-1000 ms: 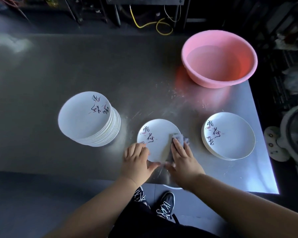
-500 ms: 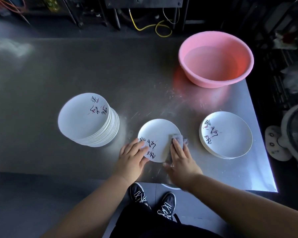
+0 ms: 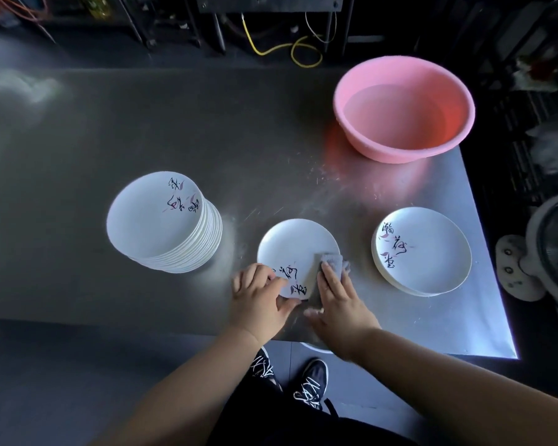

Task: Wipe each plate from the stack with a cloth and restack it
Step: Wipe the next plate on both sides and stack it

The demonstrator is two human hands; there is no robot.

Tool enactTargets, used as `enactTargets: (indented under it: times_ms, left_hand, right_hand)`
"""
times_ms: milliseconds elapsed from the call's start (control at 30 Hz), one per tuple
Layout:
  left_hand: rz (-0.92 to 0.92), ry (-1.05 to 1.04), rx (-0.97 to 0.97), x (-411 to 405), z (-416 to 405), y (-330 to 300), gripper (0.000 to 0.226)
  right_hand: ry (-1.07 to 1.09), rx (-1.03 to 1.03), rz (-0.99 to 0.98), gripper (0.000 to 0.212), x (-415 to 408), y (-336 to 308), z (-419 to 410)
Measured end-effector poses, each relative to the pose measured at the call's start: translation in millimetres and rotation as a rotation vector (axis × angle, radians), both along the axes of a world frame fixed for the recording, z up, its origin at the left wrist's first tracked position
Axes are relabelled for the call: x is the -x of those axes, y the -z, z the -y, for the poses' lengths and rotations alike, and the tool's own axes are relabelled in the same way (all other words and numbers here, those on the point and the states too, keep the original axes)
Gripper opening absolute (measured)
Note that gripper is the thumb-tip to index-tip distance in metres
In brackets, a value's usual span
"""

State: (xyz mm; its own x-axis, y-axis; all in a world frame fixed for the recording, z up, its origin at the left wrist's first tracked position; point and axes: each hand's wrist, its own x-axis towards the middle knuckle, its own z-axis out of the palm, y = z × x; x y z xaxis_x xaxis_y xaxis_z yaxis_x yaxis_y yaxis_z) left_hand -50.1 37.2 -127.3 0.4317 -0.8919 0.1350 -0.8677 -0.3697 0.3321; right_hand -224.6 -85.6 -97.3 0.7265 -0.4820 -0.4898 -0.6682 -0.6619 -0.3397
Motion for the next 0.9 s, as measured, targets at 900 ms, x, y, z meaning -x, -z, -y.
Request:
enactTargets:
  times_ms: [900]
  left_hand:
    - [-0.011,0.026,0.016,-2.3,12.7,3.6,0.021]
  right_hand:
    - [0.043,0.14,0.14,0.077,-8.2,23.8,-12.0]
